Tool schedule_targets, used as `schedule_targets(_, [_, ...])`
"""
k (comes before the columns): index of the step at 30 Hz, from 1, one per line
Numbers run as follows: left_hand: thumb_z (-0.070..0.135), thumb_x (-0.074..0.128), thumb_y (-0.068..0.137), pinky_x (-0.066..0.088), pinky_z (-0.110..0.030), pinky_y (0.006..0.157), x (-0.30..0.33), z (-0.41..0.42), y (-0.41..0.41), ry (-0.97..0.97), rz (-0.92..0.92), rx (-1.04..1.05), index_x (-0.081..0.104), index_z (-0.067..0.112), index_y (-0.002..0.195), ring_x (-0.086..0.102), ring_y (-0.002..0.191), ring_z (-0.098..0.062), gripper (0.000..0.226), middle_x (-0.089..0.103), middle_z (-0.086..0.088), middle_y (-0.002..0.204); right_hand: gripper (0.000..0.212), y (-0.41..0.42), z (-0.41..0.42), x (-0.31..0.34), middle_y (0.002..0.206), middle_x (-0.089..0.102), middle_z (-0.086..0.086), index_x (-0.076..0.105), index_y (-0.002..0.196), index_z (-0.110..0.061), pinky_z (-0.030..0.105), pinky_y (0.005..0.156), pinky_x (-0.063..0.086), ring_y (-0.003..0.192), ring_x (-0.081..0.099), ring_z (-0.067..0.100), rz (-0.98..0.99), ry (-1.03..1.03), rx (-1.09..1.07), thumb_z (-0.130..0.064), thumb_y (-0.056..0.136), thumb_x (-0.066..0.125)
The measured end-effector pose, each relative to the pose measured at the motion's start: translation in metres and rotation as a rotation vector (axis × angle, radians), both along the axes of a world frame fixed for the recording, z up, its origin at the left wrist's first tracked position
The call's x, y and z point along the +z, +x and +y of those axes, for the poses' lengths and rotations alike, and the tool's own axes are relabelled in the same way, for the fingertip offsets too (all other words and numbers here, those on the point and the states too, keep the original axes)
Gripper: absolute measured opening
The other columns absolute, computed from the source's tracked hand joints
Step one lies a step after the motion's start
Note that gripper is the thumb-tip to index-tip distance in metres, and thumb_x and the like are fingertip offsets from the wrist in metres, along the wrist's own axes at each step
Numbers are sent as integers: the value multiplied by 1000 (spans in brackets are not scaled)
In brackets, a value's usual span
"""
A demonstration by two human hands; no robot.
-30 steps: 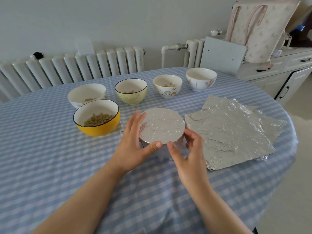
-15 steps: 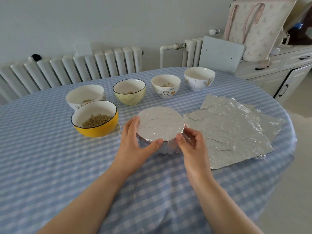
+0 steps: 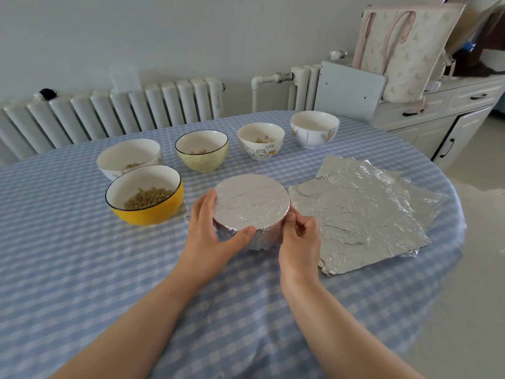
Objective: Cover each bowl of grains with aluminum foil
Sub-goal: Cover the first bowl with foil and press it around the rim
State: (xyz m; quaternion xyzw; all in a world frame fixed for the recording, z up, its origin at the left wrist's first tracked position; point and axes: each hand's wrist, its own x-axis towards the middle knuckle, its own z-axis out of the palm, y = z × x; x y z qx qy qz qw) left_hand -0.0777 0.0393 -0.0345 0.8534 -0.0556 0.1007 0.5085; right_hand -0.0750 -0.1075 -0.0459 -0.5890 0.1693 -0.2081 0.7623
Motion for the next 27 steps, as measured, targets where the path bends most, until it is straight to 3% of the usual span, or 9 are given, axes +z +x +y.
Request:
schedule_targets(3, [70,65,58,26,-12,103,1,-1,0,-18,-3,0,20,33,147,28,132,4,107,23,22,138,15,4,2,1,97,63,-13,54,88,-23,10,72,46,90,60,3,46,-35,-17,-15,100,49])
schedule_targets(8, [70,71,54,28,-20,109,3,1,0,-58,35,-7,15,29,151,27,136,1,119,23,19,141,25,11,-7,2,101,65,1,55,94,-27,28,80,50,88,63,12,132,-27,45,-4,97,47])
schedule_targets(11, [71,73,52,26,-23,112,5,4,1,-53,60,-14,9,27,154,24,139,0,128,21,14,149,20,12,-22,11,94,67,12,57,87,-13,33,75,51,75,59,14,210,98,169,-11,101,43])
schedule_targets(13, [74,69,53,25,-25,112,8,7,0,-40,75,-51,5,28,155,22,140,-1,129,18,14,152,37,12,-30,18,94,70,23,62,88,2,43,81,55,77,61,17,250,133,312,-28,102,46])
schedule_targets(16, [78,59,66,34,-29,107,9,12,2,-183,144,-34,7,27,155,33,135,-6,115,24,13,151,33,13,-42,29,79,74,3,67,93,-10,32,72,57,78,69,16,309,213,531,-41,94,56])
schedule_targets(19, [84,59,62,41,-40,107,10,23,8,-363,378,41,30,23,150,53,125,-18,111,50,7,141,47,17,-52,34,85,70,6,62,109,-8,35,73,58,81,68,21,397,274,654,-45,80,66])
schedule_targets(21, [66,64,77,51,-41,96,13,32,11,-546,534,-2,56,17,131,65,108,-25,73,67,0,119,66,21,-57,35,93,68,12,57,118,-3,36,73,59,85,68,25,450,320,694,-47,71,68])
schedule_targets(23, [43,62,89,57,-39,83,18,39,11,-715,634,-49,65,12,117,69,94,-29,42,71,-9,105,70,22,-59,35,94,67,14,54,121,1,36,72,60,86,68,26,473,341,729,-48,73,66])
schedule_targets(27, [27,67,84,55,-43,91,19,44,11,-842,705,-117,63,5,120,64,101,-34,42,64,-19,113,61,25,-60,32,80,70,13,54,117,2,34,63,61,73,70,25,469,367,759,-47,83,62])
